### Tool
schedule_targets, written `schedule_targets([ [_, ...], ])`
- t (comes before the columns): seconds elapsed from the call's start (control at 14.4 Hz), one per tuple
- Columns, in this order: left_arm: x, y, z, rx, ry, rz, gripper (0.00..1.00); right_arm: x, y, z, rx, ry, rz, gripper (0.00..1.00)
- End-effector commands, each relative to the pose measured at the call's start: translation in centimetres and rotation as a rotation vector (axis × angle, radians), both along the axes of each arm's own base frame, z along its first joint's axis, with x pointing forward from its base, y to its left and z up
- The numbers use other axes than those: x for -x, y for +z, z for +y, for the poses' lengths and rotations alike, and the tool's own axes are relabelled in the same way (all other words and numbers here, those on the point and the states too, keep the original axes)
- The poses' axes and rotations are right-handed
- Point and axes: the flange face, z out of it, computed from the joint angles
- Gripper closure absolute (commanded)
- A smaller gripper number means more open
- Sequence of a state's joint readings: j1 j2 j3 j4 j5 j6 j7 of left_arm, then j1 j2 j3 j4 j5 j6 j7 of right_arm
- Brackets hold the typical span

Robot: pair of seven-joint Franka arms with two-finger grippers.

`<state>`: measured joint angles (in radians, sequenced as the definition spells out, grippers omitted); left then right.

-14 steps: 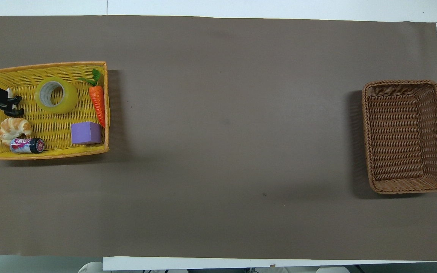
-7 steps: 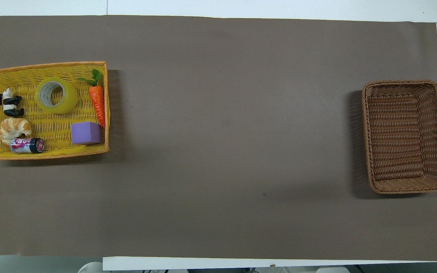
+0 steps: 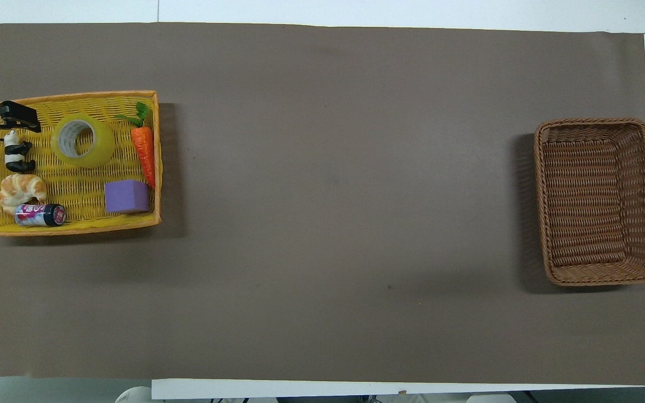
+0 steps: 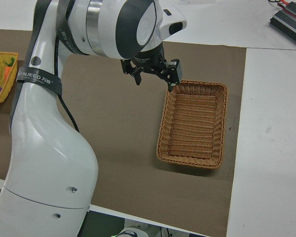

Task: Move tape to another basket
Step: 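Move the left gripper over the tape roll in the yellow basket, then lower the left gripper and grasp the tape roll's rim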

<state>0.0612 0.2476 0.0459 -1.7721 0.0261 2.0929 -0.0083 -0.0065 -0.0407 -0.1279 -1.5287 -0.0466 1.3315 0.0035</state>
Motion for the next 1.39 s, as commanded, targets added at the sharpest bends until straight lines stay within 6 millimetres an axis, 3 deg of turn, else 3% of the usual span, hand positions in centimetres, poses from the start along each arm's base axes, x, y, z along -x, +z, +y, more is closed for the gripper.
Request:
schedule_targets([
  [0.0, -0.8, -2.4, 0.8, -0.011, -0.004, -0.028, 0.10, 0.7, -0.1, -0.2, -0.001, 0.021, 0.004, 0.00],
  [0.28, -2.4, -6.3, -0.3, -0.014, -0.025, -0.043, 0.15, 0.7, -0.1, -0.1, 0.001, 0.022, 0.004, 0.00],
  [0.62, -2.1, -7.7, -2.3, -0.012, -0.073, 0.009, 0.17, 0.7, -0.1, -0.1, -0.001, 0.022, 0.004, 0.00],
  [1.04, -0.5, -9.5, -0.2, -0.011, -0.133, 0.052, 0.25, 0.7, -0.1, -0.2, -0.001, 0.021, 0.004, 0.00],
  [1.18, -0.7, -10.3, -0.4, -0.012, -0.144, 0.050, 0.33, 0.7, -0.1, -0.1, -0.001, 0.022, 0.004, 0.00],
  [1.32, -0.8, -11.5, -1.2, -0.009, -0.158, 0.059, 0.34, 0.7, -0.1, -0.2, -0.001, 0.021, 0.004, 0.00],
])
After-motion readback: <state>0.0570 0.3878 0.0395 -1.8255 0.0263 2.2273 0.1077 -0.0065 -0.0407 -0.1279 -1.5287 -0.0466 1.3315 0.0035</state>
